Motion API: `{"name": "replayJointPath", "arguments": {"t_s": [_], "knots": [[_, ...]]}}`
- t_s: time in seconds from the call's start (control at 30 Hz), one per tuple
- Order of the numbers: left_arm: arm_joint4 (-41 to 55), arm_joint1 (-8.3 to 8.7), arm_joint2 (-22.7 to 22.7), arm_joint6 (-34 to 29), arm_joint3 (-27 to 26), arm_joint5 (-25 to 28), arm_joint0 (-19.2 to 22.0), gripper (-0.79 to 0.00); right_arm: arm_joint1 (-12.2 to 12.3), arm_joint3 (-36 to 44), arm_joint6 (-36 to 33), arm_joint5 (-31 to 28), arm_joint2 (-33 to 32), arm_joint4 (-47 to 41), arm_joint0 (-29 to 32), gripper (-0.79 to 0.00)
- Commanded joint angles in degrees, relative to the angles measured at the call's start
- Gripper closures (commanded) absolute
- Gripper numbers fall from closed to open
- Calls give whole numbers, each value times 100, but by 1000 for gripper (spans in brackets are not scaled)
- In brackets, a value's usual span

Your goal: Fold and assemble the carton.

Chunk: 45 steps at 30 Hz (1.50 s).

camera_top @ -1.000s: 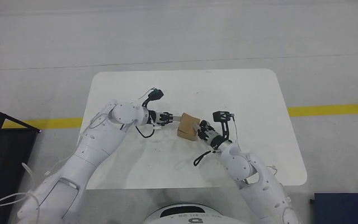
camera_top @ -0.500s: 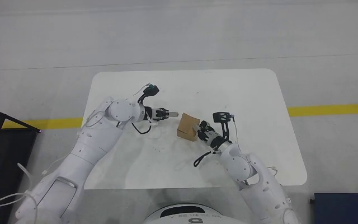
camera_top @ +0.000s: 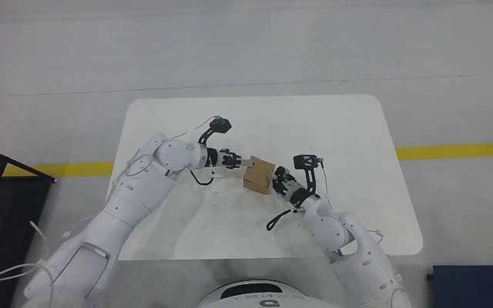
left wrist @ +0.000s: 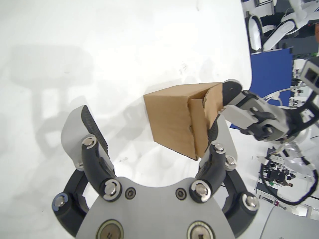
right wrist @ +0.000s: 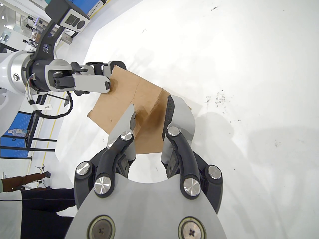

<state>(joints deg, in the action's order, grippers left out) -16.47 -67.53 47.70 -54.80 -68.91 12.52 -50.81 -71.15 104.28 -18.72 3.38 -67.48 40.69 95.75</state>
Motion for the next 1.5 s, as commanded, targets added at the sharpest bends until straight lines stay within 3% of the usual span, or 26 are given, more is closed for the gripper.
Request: {"name": "replayJointPath", "arguments": {"t_s": [0.0,0.8,1.13,1.2,1.23,1.27,1.47], "knots": [[-11,0,-3,-38,3,-27,0,-785,2,5,-8,-2,-8,-9,9,-289],[-235,-2,-69,-404,-11,97,63,-785,46,183,82,-77,-170,33,194,-299],[371,-21,154,49,-92,135,-50,-785,87,544,383,-31,-320,413,490,-299],[420,12,288,116,-130,111,-93,-785,101,693,485,-21,-328,655,587,-219],[466,38,390,138,-118,77,-124,-785,106,748,525,-13,-331,750,629,-68],[529,67,502,149,-129,67,-163,-785,110,793,553,19,-330,862,660,0],[520,243,993,75,-420,114,-510,-785,103,867,487,236,-211,1210,629,0]]}}
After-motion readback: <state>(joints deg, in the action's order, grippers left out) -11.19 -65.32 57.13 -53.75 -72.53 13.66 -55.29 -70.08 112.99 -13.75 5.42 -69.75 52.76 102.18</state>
